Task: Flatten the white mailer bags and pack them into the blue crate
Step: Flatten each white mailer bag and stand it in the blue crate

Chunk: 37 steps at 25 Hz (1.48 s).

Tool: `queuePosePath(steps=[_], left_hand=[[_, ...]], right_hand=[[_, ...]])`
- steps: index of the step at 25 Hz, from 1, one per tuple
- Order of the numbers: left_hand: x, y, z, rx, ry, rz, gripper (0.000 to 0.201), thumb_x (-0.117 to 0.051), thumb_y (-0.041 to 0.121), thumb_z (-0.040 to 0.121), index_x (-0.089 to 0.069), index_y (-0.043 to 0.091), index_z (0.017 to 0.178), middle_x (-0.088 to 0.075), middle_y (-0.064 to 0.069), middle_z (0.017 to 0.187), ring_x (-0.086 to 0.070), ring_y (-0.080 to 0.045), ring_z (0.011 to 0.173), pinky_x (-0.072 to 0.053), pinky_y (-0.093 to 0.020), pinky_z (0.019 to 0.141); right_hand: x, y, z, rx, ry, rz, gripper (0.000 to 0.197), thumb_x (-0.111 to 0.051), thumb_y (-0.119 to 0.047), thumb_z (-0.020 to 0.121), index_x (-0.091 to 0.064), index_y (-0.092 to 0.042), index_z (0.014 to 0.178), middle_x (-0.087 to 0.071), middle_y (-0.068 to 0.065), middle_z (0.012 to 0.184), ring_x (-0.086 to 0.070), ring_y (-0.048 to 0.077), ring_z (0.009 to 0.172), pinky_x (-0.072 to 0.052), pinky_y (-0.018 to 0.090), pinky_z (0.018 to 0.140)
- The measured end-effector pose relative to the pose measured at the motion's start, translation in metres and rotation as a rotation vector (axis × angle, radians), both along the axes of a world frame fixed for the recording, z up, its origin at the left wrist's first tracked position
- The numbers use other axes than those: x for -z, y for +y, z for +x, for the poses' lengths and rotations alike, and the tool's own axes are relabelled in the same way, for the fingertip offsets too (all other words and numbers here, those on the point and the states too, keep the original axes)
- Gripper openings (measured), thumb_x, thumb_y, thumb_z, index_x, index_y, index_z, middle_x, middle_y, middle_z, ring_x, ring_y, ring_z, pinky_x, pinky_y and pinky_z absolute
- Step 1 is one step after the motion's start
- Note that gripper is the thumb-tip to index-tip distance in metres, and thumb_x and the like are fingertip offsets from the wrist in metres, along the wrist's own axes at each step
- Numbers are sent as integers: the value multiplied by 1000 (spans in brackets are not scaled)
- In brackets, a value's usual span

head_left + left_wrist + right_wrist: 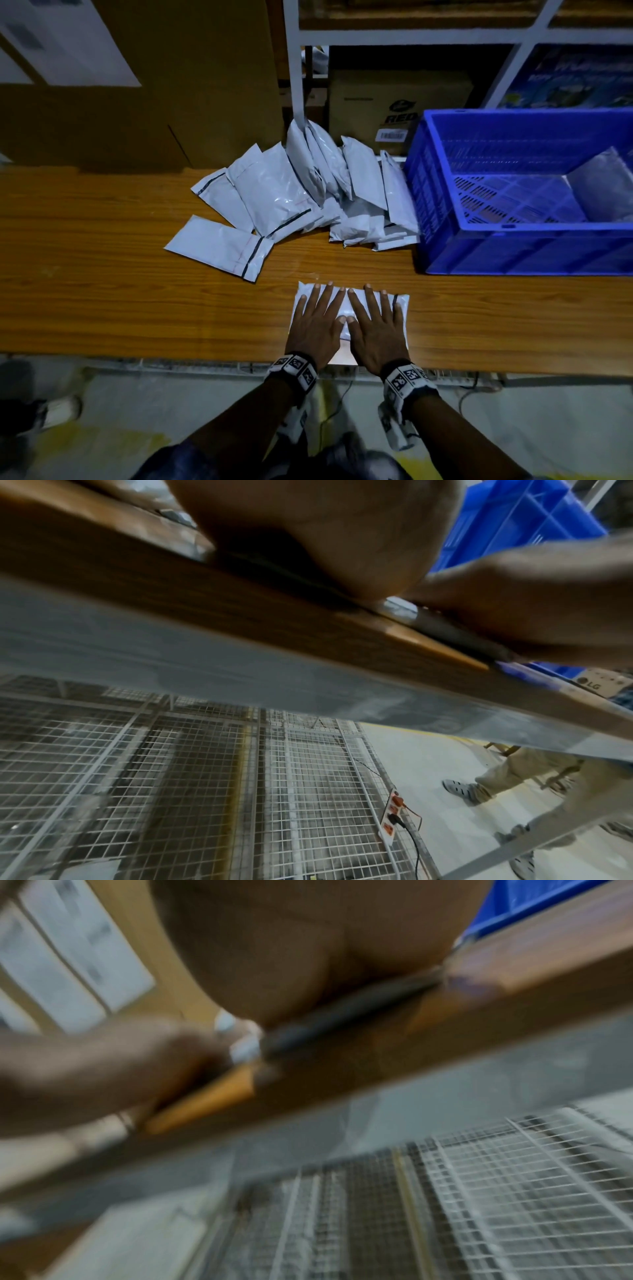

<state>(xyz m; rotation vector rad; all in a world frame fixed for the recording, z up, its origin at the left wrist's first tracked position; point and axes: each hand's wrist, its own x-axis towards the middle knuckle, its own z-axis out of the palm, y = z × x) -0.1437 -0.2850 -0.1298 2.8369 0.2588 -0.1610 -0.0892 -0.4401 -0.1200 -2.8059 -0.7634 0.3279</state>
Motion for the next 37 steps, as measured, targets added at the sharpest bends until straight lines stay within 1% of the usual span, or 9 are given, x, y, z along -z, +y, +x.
queuePosePath(steps=[4,7,10,14,20,25,29,34,37], left_hand=[[4,-2,-8,-16,-13,-23,57,-15,46,107,7,34,158,13,7,166,18,-14,152,5,-42,124],[5,-1,-10,15,-10,-4,57,-8,49,106,13,36,156,13,6,166,18,-15,152,7,-43,123],[2,2,-6,37,-8,-14,57,-3,52,104,10,36,157,13,6,166,18,-15,152,7,-44,122],[-2,0,-6,31,-33,21,61,-5,58,104,-5,32,160,6,3,167,10,-20,154,5,-47,123],[2,-1,-5,-22,1,-2,58,-9,52,103,0,38,159,10,8,167,18,-17,152,8,-45,123],[0,2,-4,-20,23,-29,58,-7,52,103,0,37,158,10,8,166,17,-17,153,5,-47,123],[-4,6,-4,3,26,-31,60,-3,57,100,7,40,156,18,8,164,22,-17,151,8,-47,123],[2,0,-8,-25,8,16,56,-14,53,106,-2,37,159,8,7,167,17,-17,152,5,-49,123],[2,0,-4,-35,16,3,55,-15,51,106,-3,39,159,5,9,167,16,-16,153,5,-48,123]], right_hand=[[-8,2,-10,75,-13,34,55,-13,-47,103,5,-43,154,21,-4,162,25,25,148,10,50,120],[-2,3,-19,82,-3,49,56,-16,-47,103,4,-42,155,17,-3,163,22,25,149,4,51,121],[5,4,-15,90,-15,51,56,-21,-46,103,-1,-40,156,8,-2,165,13,26,151,-1,51,121],[6,2,-13,65,20,12,57,-15,-47,102,6,-41,155,16,-3,164,20,25,149,1,52,121],[-9,3,-9,47,5,16,55,-14,-48,103,9,-43,153,25,-4,161,27,28,147,11,52,119],[5,5,-12,63,-18,25,57,-19,-48,103,1,-40,155,12,-1,164,16,27,150,-1,53,121],[7,6,-10,56,-17,-7,56,-17,-49,103,3,-40,155,10,-1,165,14,28,151,0,52,121],[1,3,-5,24,68,20,58,-5,-54,98,5,-43,154,18,-4,163,17,26,150,7,51,120],[-8,5,-4,23,14,28,56,-12,-49,101,2,-42,155,18,-4,162,21,28,149,11,50,120]])
